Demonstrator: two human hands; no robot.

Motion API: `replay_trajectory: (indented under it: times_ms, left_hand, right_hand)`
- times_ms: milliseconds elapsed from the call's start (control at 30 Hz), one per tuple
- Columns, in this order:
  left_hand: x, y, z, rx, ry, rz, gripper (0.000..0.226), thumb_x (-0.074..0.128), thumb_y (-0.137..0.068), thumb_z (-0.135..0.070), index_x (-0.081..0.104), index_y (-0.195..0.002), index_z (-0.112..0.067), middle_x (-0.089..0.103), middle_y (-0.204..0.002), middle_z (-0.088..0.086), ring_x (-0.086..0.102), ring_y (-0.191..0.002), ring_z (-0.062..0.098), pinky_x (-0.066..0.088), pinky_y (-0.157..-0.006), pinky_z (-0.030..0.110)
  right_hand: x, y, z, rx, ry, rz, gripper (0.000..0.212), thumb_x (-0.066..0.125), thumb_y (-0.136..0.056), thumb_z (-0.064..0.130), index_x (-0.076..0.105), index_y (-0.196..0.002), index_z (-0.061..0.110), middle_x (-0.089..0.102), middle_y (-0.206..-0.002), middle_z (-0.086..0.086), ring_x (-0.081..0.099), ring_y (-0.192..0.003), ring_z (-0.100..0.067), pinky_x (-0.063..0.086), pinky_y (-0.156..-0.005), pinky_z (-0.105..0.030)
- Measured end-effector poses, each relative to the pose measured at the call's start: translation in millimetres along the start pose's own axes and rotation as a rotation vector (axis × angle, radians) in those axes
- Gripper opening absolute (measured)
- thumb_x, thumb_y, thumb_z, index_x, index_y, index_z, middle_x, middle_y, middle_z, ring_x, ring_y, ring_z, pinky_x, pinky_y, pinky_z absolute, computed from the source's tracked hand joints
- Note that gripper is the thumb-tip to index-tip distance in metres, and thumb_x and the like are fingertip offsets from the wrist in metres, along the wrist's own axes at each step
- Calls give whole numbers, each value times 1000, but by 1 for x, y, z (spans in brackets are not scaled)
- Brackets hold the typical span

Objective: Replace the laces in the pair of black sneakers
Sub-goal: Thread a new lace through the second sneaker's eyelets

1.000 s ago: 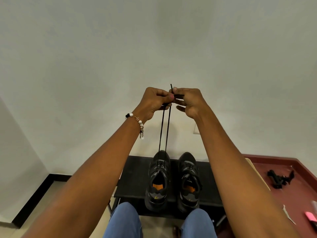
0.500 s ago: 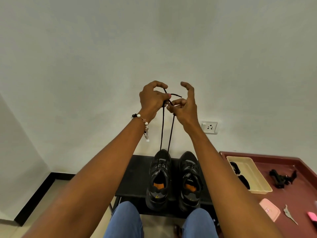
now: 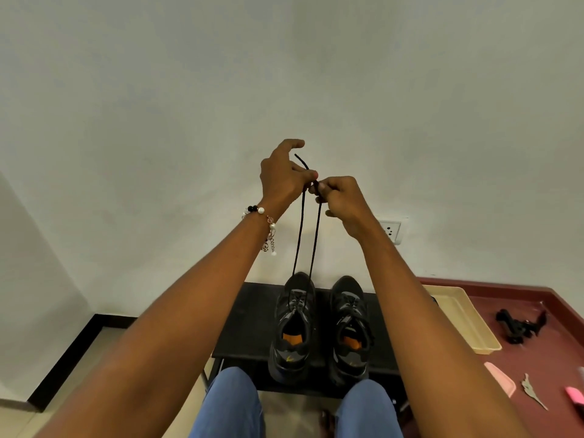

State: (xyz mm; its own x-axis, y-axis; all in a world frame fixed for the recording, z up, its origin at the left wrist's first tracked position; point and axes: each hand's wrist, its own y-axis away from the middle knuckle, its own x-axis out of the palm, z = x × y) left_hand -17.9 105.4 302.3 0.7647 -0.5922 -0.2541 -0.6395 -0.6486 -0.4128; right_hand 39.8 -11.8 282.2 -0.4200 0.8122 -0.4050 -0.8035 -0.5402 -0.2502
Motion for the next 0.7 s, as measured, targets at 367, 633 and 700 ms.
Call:
replay_trajectory:
  times_ms: [367,633,700]
  left_hand:
    - [-4,12,-19,-569,529,76,8,66,-80,11,63,-78,4,63,-67,17,56,-41,16,51,-46,20]
    - [-8,6,-18,-659,672,131,25,76,-77,3,65,-99,6,69,-78,16,68,-57,16,58,-58,23]
    - [-9,6,-16,-669,662,165,17,77,-79,-5,67,-91,2,71,-80,13,68,-61,15,59,-63,24]
  right_hand:
    - [-3,4,-12,-179,-100,-58,24,73,-83,6,70,-107,7,74,-81,-10,73,-69,-20,58,-78,-36]
    - [3,6,-18,-153,-399,-213,20,75,-82,8,75,-103,7,75,-94,-8,72,-84,-22,60,-75,-33]
    - [5,7,-20,-111,-531,-199,20,73,-84,7,74,-104,7,74,-97,-9,71,-90,-25,59,-79,-37]
